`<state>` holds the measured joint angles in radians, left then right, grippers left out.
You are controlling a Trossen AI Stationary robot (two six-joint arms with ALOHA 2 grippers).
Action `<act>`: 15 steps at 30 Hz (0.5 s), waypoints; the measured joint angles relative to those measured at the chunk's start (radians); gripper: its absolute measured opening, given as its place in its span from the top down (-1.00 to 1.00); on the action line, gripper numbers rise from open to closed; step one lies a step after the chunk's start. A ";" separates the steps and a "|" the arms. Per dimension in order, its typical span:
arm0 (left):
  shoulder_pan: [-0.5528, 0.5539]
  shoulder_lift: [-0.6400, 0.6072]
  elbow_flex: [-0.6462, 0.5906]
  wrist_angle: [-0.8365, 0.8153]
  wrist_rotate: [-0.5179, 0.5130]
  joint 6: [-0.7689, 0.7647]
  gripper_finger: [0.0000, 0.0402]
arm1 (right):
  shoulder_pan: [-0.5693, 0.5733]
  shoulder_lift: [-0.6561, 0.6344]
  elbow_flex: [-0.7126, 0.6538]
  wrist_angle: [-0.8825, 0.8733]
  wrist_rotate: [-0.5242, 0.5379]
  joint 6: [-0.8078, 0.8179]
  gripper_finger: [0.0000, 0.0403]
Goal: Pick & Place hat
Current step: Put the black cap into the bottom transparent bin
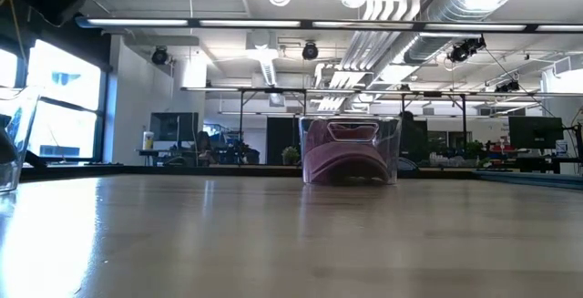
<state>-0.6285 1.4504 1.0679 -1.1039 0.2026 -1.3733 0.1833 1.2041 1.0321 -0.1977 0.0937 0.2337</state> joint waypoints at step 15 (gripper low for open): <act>0.121 0.013 -0.070 0.058 -0.084 0.089 0.98 | -0.001 0.000 0.000 0.000 0.009 -0.004 0.29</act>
<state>-0.5077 1.4631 0.9976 -1.0463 0.1189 -1.2848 0.1825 1.2041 1.0321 -0.1979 0.1022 0.2297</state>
